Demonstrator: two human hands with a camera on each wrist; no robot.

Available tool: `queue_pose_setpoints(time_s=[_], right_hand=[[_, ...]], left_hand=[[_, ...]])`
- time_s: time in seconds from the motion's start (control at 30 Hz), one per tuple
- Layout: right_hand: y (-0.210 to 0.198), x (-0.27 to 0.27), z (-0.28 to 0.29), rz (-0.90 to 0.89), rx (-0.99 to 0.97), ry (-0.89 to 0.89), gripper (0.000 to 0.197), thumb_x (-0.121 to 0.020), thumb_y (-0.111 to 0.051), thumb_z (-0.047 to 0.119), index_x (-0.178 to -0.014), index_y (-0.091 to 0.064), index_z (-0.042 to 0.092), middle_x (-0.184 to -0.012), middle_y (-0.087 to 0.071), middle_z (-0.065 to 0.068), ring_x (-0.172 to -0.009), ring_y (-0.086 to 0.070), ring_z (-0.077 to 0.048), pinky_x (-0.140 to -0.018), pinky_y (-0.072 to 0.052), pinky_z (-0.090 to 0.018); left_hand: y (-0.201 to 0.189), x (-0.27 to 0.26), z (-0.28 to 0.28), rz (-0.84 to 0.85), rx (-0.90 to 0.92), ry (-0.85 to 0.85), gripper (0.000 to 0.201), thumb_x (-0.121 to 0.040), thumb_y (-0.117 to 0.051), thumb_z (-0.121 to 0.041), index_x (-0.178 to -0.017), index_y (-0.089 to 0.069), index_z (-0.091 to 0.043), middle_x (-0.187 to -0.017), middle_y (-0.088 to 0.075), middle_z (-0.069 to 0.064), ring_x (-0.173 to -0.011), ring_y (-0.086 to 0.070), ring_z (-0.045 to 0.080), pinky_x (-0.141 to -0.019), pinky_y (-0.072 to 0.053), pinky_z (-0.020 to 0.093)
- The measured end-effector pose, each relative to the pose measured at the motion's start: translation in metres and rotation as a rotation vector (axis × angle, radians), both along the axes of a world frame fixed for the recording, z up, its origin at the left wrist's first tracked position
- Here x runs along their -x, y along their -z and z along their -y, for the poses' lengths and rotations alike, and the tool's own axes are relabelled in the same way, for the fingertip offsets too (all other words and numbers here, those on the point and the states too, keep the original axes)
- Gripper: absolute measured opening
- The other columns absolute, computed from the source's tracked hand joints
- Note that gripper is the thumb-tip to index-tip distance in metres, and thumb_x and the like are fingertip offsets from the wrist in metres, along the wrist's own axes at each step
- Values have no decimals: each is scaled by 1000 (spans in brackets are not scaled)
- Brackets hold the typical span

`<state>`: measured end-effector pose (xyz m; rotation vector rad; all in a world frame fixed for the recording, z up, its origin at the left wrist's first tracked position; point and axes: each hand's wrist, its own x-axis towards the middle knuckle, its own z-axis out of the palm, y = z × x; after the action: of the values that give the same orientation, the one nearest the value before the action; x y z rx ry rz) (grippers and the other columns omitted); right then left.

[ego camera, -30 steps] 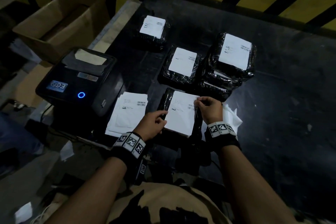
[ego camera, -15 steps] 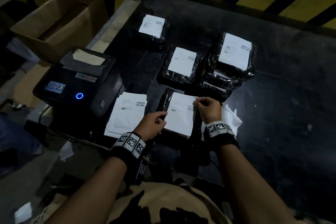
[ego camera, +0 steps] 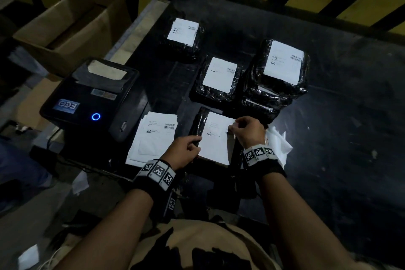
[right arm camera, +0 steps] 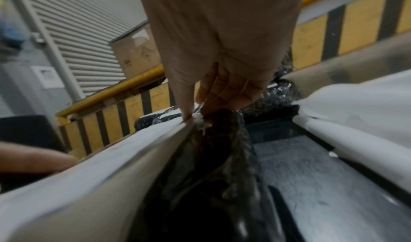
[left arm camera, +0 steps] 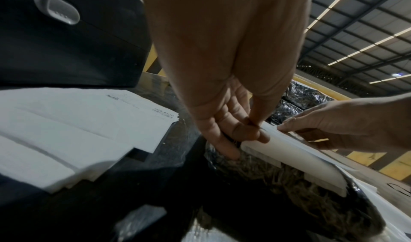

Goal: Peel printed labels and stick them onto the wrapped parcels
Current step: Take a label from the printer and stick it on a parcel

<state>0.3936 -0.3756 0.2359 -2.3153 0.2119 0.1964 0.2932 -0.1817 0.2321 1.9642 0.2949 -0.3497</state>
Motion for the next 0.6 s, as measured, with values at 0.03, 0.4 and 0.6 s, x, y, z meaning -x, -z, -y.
queue_pose_setpoints(time_s=[0.03, 0.4, 0.6], right_hand=[[-2, 1, 0, -5, 29, -19, 25, -78, -75, 25, -102, -71, 18, -87, -67, 6, -86, -62, -12, -76, -47, -24], [-1, 12, -14, -45, 390, 59, 71, -81, -68, 41, -139, -35, 16, -131, -43, -18, -123, -40, -36, -99, -39, -45], [3, 24, -20, 197, 414, -172, 43, -95, -51, 31, -136, -47, 19, -144, -39, -8, -131, -37, -29, -103, -34, -42]], left_hand=[[0, 0, 0, -2, -1, 2, 39, -91, -59, -12, -130, -57, -16, -59, -48, -9, -46, -44, -4, -63, -44, 15], [2, -1, -2, 28, -17, 25, 40, -91, -59, -12, -131, -56, -15, -58, -48, -11, -52, -47, -4, -71, -44, 13], [5, -1, -3, 47, -25, 38, 40, -90, -60, -12, -130, -57, -14, -62, -52, -11, -61, -49, -1, -81, -45, 18]])
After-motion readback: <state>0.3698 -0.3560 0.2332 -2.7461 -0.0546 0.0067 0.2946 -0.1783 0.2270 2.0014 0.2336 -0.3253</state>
